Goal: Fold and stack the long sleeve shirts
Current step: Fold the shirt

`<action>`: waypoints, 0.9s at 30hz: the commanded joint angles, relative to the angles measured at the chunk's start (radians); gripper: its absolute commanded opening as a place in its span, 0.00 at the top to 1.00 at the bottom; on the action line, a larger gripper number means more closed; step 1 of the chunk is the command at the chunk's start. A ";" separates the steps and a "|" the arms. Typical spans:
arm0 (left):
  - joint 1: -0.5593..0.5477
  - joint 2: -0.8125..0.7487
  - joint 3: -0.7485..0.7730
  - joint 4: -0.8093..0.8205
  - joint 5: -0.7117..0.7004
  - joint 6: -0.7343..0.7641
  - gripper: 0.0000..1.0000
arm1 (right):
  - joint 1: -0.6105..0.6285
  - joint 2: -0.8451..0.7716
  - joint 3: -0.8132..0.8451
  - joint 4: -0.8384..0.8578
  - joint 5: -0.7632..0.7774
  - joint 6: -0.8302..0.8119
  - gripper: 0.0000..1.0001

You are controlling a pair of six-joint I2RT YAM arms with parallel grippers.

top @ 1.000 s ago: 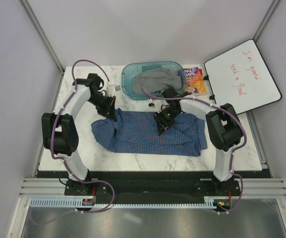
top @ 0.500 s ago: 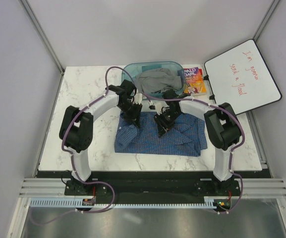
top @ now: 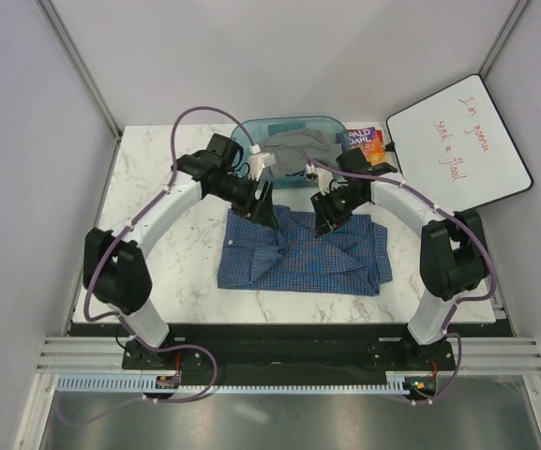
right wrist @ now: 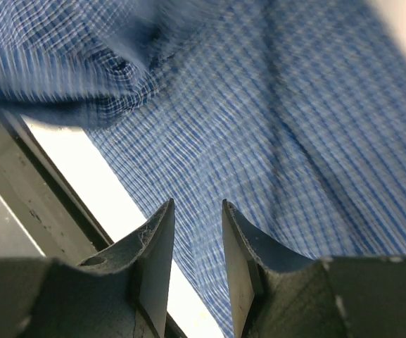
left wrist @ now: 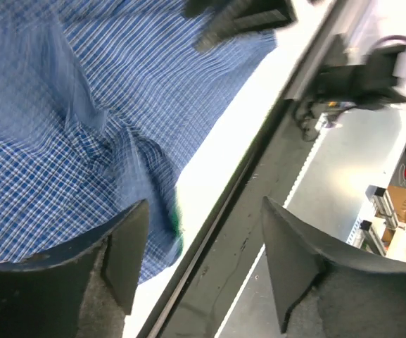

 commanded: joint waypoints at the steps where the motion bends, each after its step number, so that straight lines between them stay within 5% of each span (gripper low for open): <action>1: 0.094 -0.094 -0.005 -0.042 0.163 0.109 0.30 | -0.044 -0.050 0.006 -0.060 0.030 -0.043 0.59; 6: 0.212 -0.097 -0.062 -0.046 0.122 0.170 0.37 | -0.055 -0.050 -0.022 -0.071 0.081 -0.035 0.61; 12: 0.211 0.028 0.030 -0.098 -0.149 0.467 0.46 | -0.054 0.024 -0.014 -0.036 0.111 -0.003 0.63; 21: 0.096 0.215 -0.019 -0.049 -0.346 0.572 0.73 | -0.054 0.038 -0.017 -0.022 0.183 0.037 0.67; 27: 0.004 0.173 -0.179 -0.028 -0.395 0.567 0.87 | -0.054 0.030 -0.062 -0.012 0.248 0.029 0.68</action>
